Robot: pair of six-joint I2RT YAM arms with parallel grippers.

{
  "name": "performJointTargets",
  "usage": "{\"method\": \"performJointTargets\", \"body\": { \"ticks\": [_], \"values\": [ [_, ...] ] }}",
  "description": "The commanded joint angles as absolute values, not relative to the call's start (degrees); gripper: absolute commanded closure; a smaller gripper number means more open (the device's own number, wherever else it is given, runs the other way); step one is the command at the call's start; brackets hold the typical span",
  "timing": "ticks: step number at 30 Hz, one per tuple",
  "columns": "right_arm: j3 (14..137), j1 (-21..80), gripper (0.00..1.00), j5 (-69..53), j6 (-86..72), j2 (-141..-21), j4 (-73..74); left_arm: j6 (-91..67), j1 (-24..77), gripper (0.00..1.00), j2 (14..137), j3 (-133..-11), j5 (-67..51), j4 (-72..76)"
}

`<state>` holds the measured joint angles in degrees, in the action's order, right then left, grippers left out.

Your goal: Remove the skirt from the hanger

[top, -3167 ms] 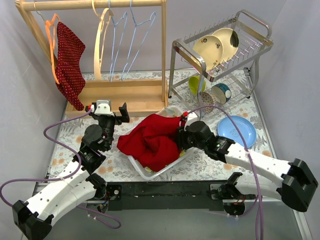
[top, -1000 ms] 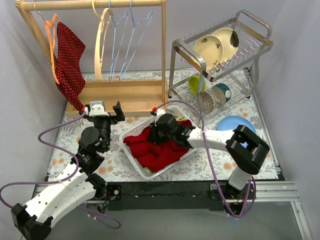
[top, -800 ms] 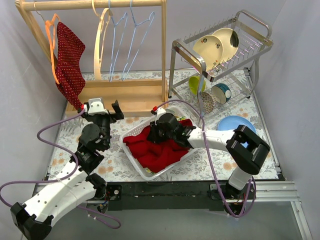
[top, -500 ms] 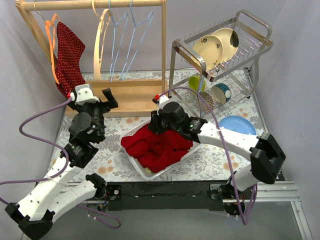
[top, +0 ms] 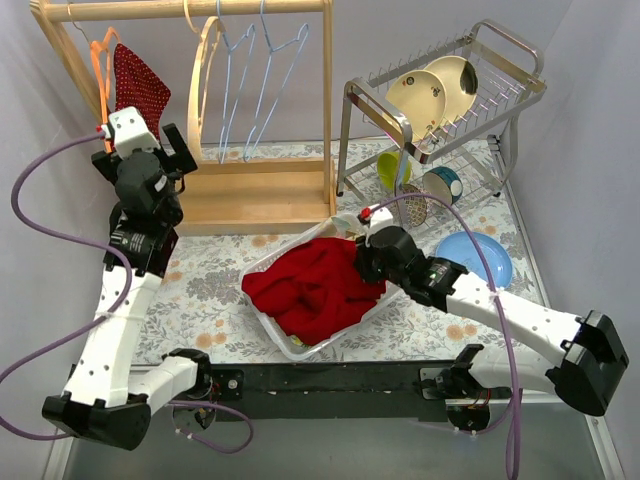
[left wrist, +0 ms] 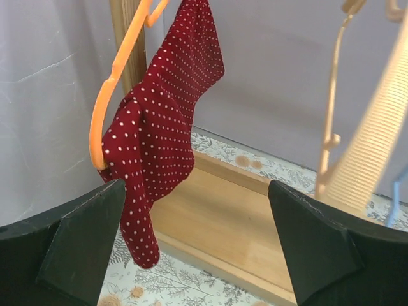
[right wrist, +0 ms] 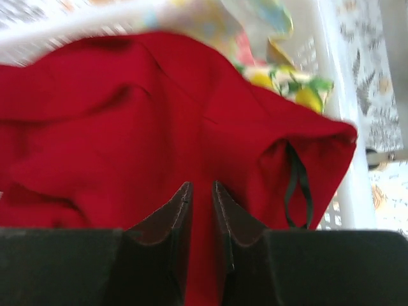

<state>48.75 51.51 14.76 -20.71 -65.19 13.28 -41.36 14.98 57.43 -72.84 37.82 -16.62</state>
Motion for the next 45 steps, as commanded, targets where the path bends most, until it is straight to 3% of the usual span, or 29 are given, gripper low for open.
{"method": "performJointTargets", "body": {
  "ticks": [1,6,10,13,14,16,17,20,28,31,32,35,36,37,38,45],
  "values": [
    [40.3,51.2,0.76,19.2,-16.5,-67.4,1.5,-43.9,7.3,0.06,60.2,-76.3,30.2,-19.8],
    [43.9,50.0,0.77,15.5,-14.2,-81.0,2.9,-44.9,0.1,0.07,66.9,-85.1,25.7,-22.8],
    [43.2,49.9,0.75,12.6,-14.3,-80.0,2.0,-43.4,-3.3,0.08,68.5,-90.5,26.5,-24.2],
    [45.8,50.0,0.65,10.8,-13.7,-76.2,5.5,-43.5,-6.8,0.08,69.2,-91.3,24.8,-24.6],
    [46.9,50.0,0.54,9.2,-13.2,-73.2,5.9,-43.8,-8.5,0.08,69.6,-91.5,23.7,-25.2],
    [47.3,50.0,0.43,5.9,-13.1,-69.9,5.9,-44.7,-9.8,0.08,70.9,-91.3,20.9,-25.5],
    [47.3,50.0,0.28,4.8,-13.1,-66.5,5.2,-45.3,-11.2,0.08,71.4,-91.8,20.6,-26.2],
    [46.8,49.9,0.09,0.6,-13.7,-60.5,3.5,-47.3,-15.2,0.11,72.3,-93.2,13.8,-26.5],
    [44.8,50.0,0.07,-4.0,-15.2,-52.5,1.9,-48.1,-17.5,0.22,76.3,-94.8,6.9,-27.0],
    [44.5,50.0,0.07,-4.7,-15.2,-50.9,1.7,-47.7,-17.4,0.42,75.1,-91.8,1.3,-21.9],
    [44.5,50.0,0.07,-4.8,-15.1,-50.5,1.5,-47.7,-17.5,0.56,75.0,-91.6,1.1,-20.6],
    [44.4,50.0,0.07,-5.4,-15.0,-50.4,1.0,-47.3,-17.4,0.76,75.1,-92.0,1.1,-19.3],
    [44.4,50.0,0.07,-5.5,-15.0,-50.4,1.0,-47.2,-17.4,0.89,75.1,-92.2,1.0,-18.9],
    [44.3,50.0,0.07,-5.9,-14.9,-50.4,0.7,-47.4,-17.5,0.96,75.3,-92.7,0.7,-18.5],
    [44.2,50.0,0.07,-6.0,-14.9,-50.4,0.5,-47.5,-17.5,1.00,75.6,-93.2,0.5,-18.5],
    [44.1,50.0,0.07,-6.9,-14.9,-50.8,-1.0,-46.8,-17.5,1.00,75.5,-95.1,-2.4,-16.9]
  ]
}}
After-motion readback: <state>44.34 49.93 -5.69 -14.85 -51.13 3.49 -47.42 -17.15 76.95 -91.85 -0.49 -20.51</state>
